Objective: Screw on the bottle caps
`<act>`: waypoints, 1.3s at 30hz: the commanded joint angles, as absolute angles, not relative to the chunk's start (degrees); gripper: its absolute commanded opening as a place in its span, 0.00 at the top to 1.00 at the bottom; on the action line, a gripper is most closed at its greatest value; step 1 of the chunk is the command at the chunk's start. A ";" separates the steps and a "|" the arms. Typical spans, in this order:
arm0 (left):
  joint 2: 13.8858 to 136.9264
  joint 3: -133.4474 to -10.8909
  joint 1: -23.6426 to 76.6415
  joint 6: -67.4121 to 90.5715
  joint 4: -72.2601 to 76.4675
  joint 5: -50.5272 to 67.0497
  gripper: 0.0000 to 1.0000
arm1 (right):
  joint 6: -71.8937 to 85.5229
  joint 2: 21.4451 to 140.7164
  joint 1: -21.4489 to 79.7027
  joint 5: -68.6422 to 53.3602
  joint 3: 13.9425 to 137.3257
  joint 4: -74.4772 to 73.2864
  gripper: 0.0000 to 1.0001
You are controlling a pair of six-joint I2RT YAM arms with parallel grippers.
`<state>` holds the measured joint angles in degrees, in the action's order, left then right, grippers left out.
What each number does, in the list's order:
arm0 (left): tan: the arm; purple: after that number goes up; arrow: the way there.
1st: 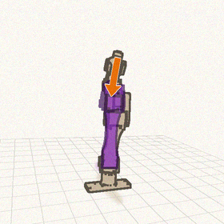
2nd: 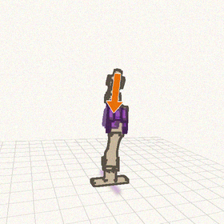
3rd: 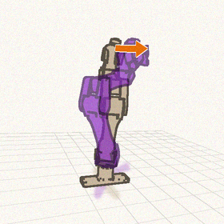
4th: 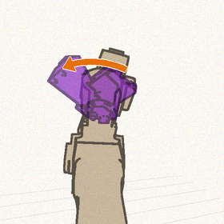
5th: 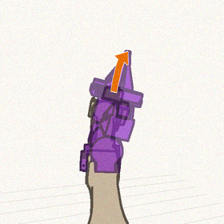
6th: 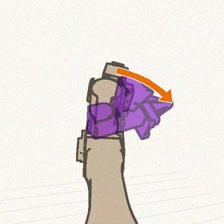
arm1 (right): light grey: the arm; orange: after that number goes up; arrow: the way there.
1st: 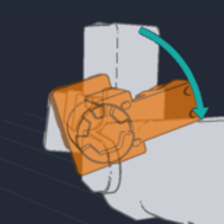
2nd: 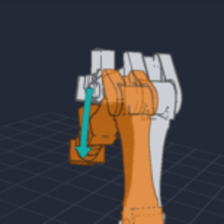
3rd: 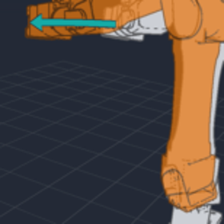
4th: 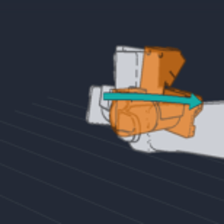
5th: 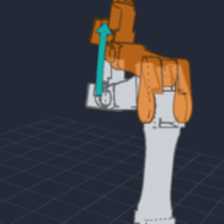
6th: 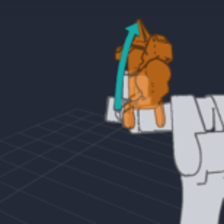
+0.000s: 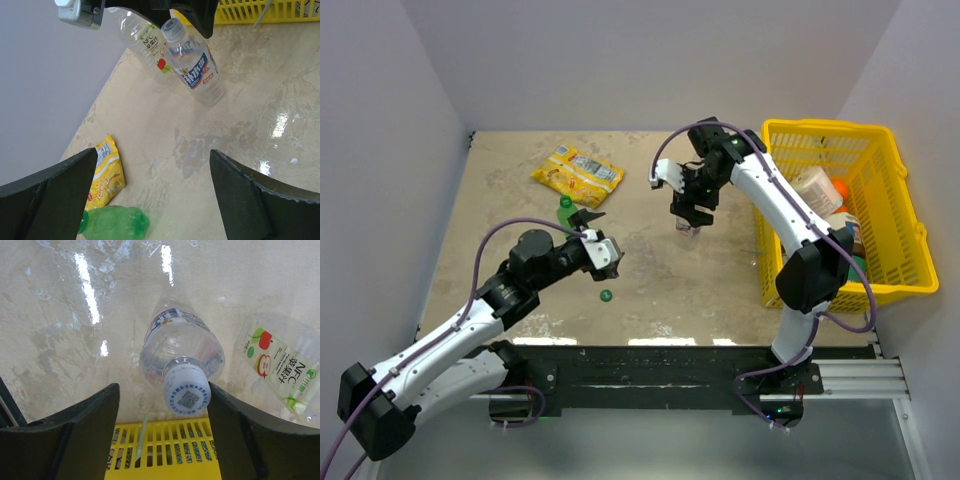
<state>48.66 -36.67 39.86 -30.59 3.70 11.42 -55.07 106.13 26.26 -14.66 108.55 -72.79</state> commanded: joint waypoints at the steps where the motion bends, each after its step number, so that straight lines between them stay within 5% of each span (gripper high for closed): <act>1: 49.13 -38.23 39.46 -29.53 5.01 12.57 0.00 | -52.56 103.97 25.84 -17.66 108.11 -68.74 0.22; 4: 49.48 -38.85 39.46 -29.62 4.57 12.74 0.00 | -51.51 104.33 25.84 -18.54 107.93 -67.68 0.01; 13: 48.43 -42.88 38.41 -26.03 0.97 9.06 0.00 | -47.12 104.15 25.84 -26.25 116.42 -67.40 0.01; 19: 46.75 -56.91 29.11 -13.73 -6.67 3.18 0.00 | -34.65 104.59 28.29 -35.07 128.13 -61.99 0.01; 23: 49.74 -66.60 18.14 -6.08 -12.46 -2.26 0.00 | -23.06 104.06 35.75 -23.95 125.87 -49.42 0.01; 31: 57.48 -79.44 -7.43 9.48 -20.82 3.76 0.00 | -9.50 118.72 46.66 -17.24 132.62 -38.51 0.20; 39: 51.86 -73.40 -10.81 9.41 -17.31 5.98 0.01 | -6.24 130.60 48.60 -10.82 141.41 -34.28 0.13</act>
<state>56.23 -75.07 -10.41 7.18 -18.35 3.07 -9.76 130.85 48.10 -16.88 136.16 -38.70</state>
